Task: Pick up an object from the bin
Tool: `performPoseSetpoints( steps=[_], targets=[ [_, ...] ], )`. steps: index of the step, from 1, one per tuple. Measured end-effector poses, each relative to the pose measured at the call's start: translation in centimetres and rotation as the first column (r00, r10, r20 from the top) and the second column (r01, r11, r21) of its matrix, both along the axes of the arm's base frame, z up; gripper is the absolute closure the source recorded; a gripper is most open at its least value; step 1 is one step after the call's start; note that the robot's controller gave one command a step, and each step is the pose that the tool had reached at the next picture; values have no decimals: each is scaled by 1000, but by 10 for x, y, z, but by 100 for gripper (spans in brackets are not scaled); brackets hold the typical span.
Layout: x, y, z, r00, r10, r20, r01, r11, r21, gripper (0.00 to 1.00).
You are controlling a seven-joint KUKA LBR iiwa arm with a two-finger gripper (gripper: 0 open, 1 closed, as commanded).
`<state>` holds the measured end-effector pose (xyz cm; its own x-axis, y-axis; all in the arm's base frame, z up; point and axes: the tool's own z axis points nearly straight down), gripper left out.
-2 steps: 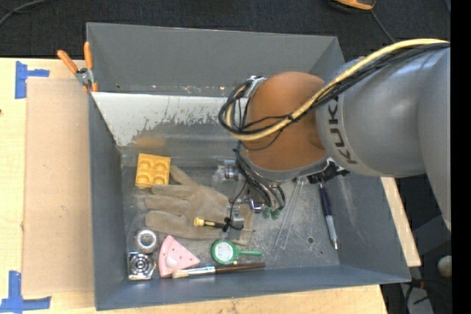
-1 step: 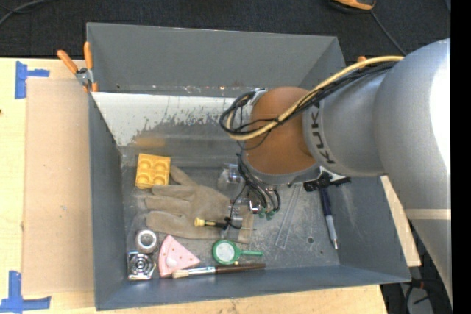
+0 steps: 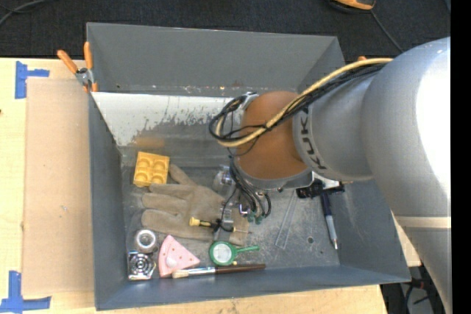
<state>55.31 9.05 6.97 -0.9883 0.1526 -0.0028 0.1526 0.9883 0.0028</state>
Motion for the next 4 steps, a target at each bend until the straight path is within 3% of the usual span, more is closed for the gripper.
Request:
performPoseSetpoints(
  steps=[1, 2, 3, 4],
  targets=[
    [7, -14, 0, 999, 50, -7, -50, 999, 0, 0],
    [2, -4, 0, 1000, 16, -2, -16, 1000, 0, 0],
    [5, -11, 0, 999, 44, -9, -44, 999, 2, 100],
    [5, -12, 0, 999, 44, -9, -43, 999, 2, 100]
  ],
)
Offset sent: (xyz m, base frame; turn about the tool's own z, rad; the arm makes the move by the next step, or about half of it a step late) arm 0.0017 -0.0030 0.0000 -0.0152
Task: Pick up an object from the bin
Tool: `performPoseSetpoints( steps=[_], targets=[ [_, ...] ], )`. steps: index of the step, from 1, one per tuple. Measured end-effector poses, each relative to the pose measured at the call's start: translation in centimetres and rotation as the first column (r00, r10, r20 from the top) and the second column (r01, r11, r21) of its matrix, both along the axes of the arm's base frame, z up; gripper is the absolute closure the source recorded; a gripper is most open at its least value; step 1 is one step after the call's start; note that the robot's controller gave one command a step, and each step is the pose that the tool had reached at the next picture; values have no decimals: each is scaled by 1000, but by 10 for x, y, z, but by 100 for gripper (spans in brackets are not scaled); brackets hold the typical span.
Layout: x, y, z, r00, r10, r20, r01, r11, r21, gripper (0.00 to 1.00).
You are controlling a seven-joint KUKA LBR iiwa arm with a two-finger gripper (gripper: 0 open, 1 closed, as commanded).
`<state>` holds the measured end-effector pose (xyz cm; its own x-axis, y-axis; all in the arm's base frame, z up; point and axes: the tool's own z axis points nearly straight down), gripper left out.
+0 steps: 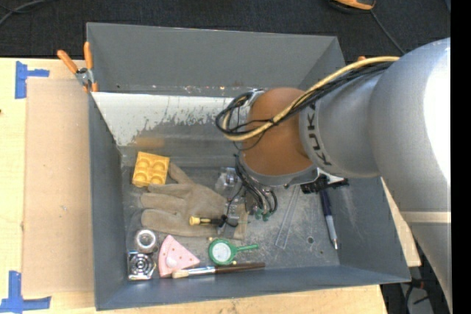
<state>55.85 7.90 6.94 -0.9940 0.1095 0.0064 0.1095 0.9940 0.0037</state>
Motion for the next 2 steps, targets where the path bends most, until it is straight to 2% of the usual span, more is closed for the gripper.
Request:
performPoseSetpoints(
  steps=[2],
  targets=[
    [0, 0, 19, 1000, -1, 0, 1, 1000, 0, 100]
  ],
)
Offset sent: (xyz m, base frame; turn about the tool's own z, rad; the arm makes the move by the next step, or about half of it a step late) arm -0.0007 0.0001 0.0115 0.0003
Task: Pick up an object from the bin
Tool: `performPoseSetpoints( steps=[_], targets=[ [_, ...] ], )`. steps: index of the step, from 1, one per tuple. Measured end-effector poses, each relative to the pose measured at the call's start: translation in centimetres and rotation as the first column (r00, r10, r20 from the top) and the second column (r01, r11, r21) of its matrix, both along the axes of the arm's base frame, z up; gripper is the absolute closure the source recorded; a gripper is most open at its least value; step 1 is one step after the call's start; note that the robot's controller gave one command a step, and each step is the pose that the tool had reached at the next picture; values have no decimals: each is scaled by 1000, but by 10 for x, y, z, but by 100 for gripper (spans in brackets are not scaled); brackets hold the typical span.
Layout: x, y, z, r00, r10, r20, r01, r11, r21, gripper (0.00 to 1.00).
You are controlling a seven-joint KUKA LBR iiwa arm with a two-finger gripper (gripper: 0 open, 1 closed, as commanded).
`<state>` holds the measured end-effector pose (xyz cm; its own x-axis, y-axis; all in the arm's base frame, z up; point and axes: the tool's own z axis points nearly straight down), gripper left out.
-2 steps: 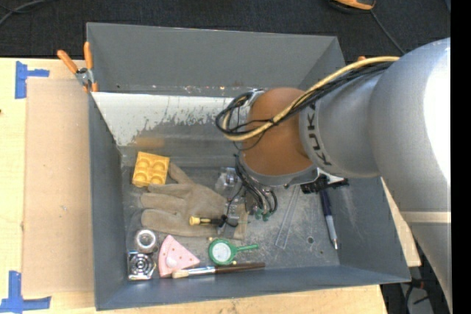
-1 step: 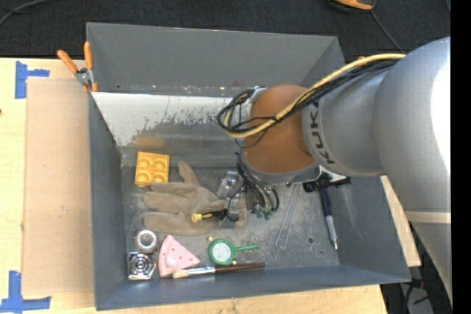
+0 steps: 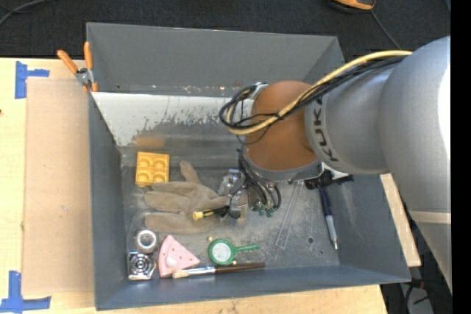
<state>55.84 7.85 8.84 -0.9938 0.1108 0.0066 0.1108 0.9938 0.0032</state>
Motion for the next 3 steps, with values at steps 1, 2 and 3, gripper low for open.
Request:
performPoseSetpoints(
  steps=[1, 2, 3],
  targets=[
    [-1, 0, 22, 1000, 0, -3, 0, 1000, 0, 100],
    [0, 0, 42, 1000, 0, -1, 0, 1000, 1, 100],
    [0, 0, 54, 1000, -1, -1, 1, 1000, 1, 100]
  ],
)
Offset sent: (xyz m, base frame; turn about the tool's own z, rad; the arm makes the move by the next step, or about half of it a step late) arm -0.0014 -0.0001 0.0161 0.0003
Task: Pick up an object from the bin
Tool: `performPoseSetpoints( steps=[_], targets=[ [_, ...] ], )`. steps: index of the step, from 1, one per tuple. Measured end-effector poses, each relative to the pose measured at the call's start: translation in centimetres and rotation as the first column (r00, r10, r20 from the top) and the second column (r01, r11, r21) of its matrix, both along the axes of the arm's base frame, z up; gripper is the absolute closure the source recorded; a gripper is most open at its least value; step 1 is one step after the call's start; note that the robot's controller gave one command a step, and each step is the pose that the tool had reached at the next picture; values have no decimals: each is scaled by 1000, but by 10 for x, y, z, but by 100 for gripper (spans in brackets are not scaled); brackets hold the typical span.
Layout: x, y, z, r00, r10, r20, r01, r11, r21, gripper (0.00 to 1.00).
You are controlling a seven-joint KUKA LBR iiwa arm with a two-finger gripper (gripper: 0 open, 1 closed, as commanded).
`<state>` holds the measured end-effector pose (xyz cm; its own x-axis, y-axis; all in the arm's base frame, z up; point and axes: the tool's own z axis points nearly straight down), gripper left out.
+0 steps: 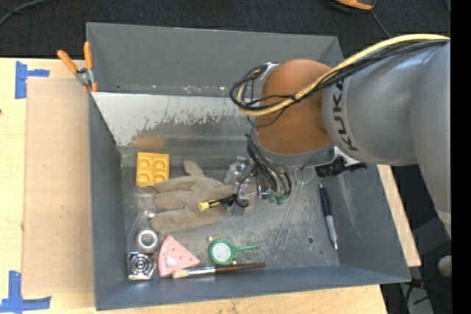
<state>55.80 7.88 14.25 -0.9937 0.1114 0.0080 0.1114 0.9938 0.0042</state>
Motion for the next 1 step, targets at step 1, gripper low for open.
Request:
performPoseSetpoints(
  steps=[1],
  targets=[
    [-1, 0, 19, 1000, 0, -4, 0, 1000, 0, 100]
  ],
)
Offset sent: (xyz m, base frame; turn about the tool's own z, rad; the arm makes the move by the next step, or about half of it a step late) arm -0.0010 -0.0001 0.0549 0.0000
